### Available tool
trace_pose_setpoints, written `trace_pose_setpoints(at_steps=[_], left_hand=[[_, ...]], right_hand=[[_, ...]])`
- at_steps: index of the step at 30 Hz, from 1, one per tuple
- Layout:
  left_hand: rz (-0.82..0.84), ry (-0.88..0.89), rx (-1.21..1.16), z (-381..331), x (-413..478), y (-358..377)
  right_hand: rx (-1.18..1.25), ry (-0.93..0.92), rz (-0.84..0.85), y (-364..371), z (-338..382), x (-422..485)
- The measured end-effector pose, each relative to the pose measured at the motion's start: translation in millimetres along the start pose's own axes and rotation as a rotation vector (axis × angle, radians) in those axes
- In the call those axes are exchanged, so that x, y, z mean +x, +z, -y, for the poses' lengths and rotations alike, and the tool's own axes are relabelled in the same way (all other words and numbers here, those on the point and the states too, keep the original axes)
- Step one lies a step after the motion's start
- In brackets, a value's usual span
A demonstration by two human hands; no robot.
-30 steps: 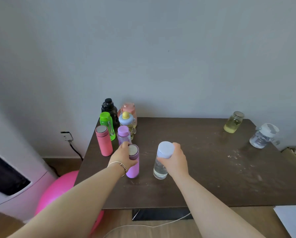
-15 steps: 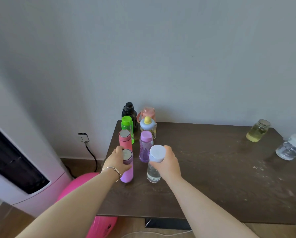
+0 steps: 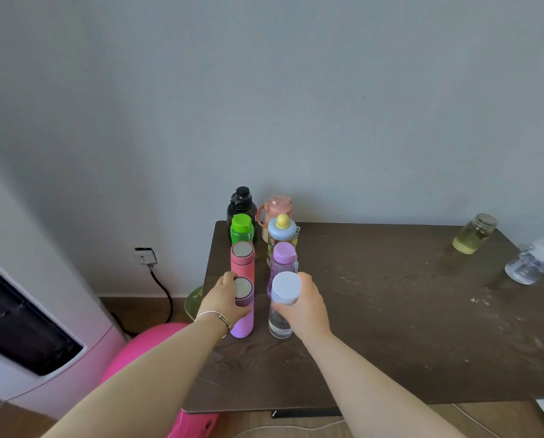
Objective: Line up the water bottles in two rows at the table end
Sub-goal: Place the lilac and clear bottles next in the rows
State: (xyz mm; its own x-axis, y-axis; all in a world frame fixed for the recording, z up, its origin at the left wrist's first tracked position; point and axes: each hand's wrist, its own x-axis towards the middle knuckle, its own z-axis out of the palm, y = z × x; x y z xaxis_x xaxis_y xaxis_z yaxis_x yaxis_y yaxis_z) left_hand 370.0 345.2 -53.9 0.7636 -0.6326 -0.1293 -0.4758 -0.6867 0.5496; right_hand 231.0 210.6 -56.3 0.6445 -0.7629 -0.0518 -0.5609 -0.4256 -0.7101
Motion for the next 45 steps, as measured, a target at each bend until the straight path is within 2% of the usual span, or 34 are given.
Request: trace_pose_setpoints(at_steps=[11,18,22,27,35,45], left_hand=[[0.032,0.046,0.023,0,4,-3],[0.08,0.08,0.129,-1,4,-5],[0.079,0.167,0.274,-2,6,-6],[0.002,0.361,0.48,-17,2,-12],[-0.037,0.568,0.592,-95,4,-4],[0.02,0.687,0.662,-229,-5,89]], right_hand=[[-0.007,0.008,0.027,1,-4,4],[-0.129,-0.051,0.085,-5,-9,6],[-0.249,-0.095,0.106,-10,-10,7],[-0.462,-0.174,0.142,-28,-16,7],[-0.741,-0.18,0.009,-101,-55,6],[-0.79,0.023,-0.091,-227,-165,-19]])
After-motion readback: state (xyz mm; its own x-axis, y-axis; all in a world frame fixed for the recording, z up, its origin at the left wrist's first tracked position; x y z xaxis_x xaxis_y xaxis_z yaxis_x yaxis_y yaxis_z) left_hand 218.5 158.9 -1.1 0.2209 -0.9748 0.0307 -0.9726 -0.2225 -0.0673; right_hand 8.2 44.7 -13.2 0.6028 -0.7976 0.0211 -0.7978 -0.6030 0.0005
